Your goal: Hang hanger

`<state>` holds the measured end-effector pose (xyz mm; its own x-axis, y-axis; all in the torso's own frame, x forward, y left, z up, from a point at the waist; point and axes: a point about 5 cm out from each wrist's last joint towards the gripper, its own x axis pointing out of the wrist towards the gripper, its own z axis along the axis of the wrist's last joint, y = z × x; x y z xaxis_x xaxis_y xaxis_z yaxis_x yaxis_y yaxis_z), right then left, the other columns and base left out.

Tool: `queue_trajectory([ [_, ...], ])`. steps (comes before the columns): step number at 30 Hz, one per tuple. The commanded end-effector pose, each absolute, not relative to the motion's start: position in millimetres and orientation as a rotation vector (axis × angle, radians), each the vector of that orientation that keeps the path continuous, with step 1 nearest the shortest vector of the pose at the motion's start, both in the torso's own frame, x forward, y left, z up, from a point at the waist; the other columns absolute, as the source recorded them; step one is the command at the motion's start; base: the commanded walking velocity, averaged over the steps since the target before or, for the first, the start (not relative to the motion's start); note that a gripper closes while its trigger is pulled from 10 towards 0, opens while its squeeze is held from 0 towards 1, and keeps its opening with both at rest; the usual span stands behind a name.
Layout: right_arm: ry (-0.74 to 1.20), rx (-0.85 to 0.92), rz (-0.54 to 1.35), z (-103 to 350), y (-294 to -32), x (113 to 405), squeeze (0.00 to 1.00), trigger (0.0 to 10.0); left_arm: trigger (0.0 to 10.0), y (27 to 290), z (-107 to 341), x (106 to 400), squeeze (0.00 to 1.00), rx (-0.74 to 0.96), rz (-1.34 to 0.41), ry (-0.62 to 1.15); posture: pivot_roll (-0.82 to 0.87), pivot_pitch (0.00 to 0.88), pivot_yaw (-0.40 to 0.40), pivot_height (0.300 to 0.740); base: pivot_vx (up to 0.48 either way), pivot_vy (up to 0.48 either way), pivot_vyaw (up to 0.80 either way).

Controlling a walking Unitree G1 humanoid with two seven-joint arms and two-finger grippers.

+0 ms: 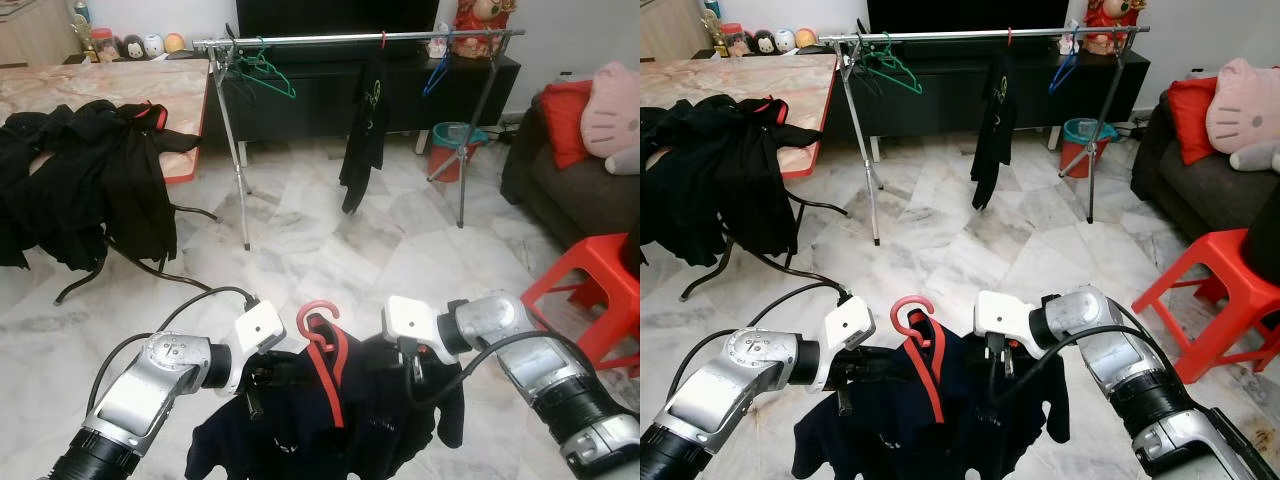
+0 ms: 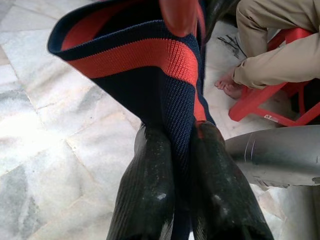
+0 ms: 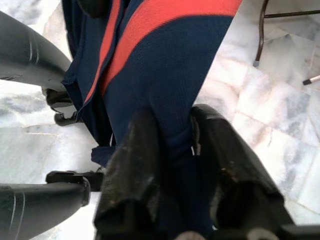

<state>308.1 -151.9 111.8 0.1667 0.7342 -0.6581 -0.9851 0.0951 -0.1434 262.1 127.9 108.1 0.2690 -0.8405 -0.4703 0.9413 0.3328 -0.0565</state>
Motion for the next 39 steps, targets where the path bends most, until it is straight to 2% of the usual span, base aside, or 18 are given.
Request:
queue_trajectory([
  [1, 0.446, -0.639, 1.34, 120, -151, 312, 1.0, 10.0, 0.0, 126, 114, 263, 0.0, 0.243, -1.235, 0.438, -0.13, 0.0, -0.021, 0.732, 0.0, 0.0, 0.0],
  [16, 0.479, -0.642, 1.35, 113, -154, 309, 1.0, 10.0, 0.0, 134, 110, 274, 0.0, 0.243, -1.166, 0.435, -0.13, 0.0, -0.017, 0.732, 0.0, 0.0, 0.0],
  [24, 0.508, -0.631, 1.275, 104, -164, 312, 1.0, 10.0, 0.0, 149, 109, 291, 0.0, 0.235, -1.017, 0.4, -0.12, 0.0, -0.02, 0.732, 0.0, 0.0, 0.0],
  [28, 0.486, -0.612, 1.166, 102, -169, 319, 1.0, 10.0, 0.0, 159, 107, 298, 0.0, 0.237, -0.915, 0.381, -0.11, 0.0, -0.017, 0.732, 0.0, 0.0, 0.0],
  [29, 0.48, -0.605, 1.112, 101, -172, 322, 0.57, 10.0, 0.0, 164, 106, 301, 0.0, 0.237, -0.86, 0.374, -0.11, 0.0, -0.017, 0.732, 0.0, 0.0, 0.0],
  [30, 0.471, -0.597, 1.026, 99, -176, 327, 0.0, 10.0, 0.0, 169, 105, 306, 0.0, 0.246, -0.789, 0.361, -0.11, 0.0, -0.017, 0.732, 0.0, 0.0, 0.0],
  [32, 0.466, -0.56, 0.815, 92, -187, 337, 0.0, 10.0, 3.3, 183, 104, 316, 0.0, 0.248, -0.608, 0.336, -0.1, 0.0, -0.022, 0.732, 0.0, 0.0, 0.0],
  [33, 0.466, -0.56, 0.815, 92, -187, 337, 0.0, 10.0, 3.3, 183, 104, 316, 0.0, 0.248, -0.608, 0.336, -0.1, 0.0, -0.022, 0.732, 0.0, 0.0, 0.0],
  [34, 0.468, -0.529, 0.711, 88, -192, 341, 0.0, 10.0, 10.0, 190, 103, 320, 0.0, 0.23, -0.522, 0.332, -0.1, 0.0, -0.027, 0.732, 0.0, 0.0, 0.0],
  [38, 0.53, -0.433, 0.404, 65, -208, 339, 0.0, 10.0, 10.0, 203, 106, 328, 0.0, 0.153, -0.327, 0.299, -0.09, 0.0, -0.034, 0.732, 0.0, 0.0, 0.0],
  [39, 0.545, -0.346, 0.303, 57, -213, 336, 0.0, 10.0, 10.0, 204, 106, 330, 0.0, 0.151, -0.29, 0.291, -0.09, 0.0, -0.036, 0.732, 0.0, 0.0, 0.0],
])
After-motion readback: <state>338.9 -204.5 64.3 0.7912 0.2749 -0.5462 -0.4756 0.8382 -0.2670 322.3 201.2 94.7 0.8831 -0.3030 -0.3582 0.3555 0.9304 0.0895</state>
